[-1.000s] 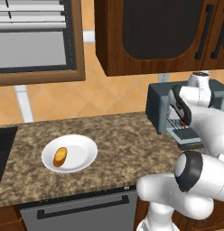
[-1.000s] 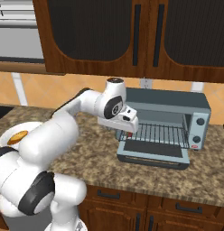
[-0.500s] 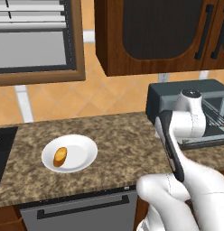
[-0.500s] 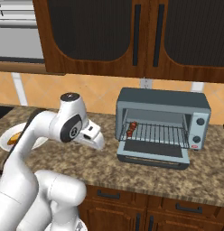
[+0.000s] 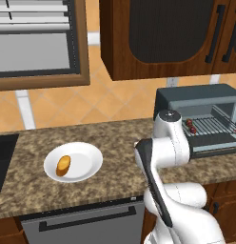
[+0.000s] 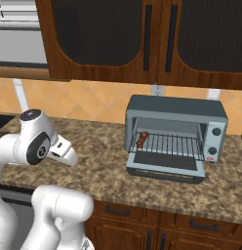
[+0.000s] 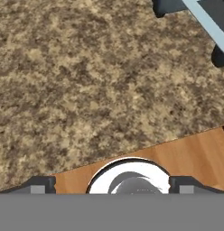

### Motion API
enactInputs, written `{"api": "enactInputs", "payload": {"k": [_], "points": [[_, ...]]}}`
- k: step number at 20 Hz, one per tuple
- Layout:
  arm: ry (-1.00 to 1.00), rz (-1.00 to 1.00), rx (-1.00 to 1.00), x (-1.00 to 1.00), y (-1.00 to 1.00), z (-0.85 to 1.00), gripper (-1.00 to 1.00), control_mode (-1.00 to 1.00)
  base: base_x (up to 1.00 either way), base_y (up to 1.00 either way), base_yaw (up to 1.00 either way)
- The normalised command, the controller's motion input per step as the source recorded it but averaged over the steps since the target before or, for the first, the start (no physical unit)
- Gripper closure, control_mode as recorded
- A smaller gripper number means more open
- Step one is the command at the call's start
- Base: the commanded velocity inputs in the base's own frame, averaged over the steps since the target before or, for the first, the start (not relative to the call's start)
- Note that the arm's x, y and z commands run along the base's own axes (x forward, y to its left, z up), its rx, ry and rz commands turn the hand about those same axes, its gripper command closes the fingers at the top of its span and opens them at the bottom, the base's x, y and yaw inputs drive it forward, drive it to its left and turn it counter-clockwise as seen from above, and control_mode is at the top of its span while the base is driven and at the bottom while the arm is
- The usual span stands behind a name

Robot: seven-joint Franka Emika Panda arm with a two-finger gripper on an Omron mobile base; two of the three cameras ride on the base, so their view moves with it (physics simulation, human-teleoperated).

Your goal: Pick up the kebab skewer and baguette bread, and place them inside the toaster oven. Close the toaster oven door and start by setting the timer.

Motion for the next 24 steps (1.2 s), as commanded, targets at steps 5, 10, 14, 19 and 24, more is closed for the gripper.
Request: {"api": "enactInputs", "payload": {"k": [5,10,14,19,24], "points": [[0.0,0.0,0.0,0.32,1.0,0.26,-1.0,-1.0,0.0,0.0,0.0],[0.0,0.0,0.0,0.32,1.0,0.06,-1.0,-1.0,0.0,0.0,0.0],[0.0,0.0,0.0,0.4,1.0,-0.01,-1.0,-1.0,0.0,0.0,0.0],[0.11,0.0,0.0,0.36,0.97,-0.02,-1.0,-1.0,0.0,0.0,0.0],[0.04,0.02,0.0,0.31,0.59,-0.16,-1.0,-1.0,0.0,0.0,0.0]]}}
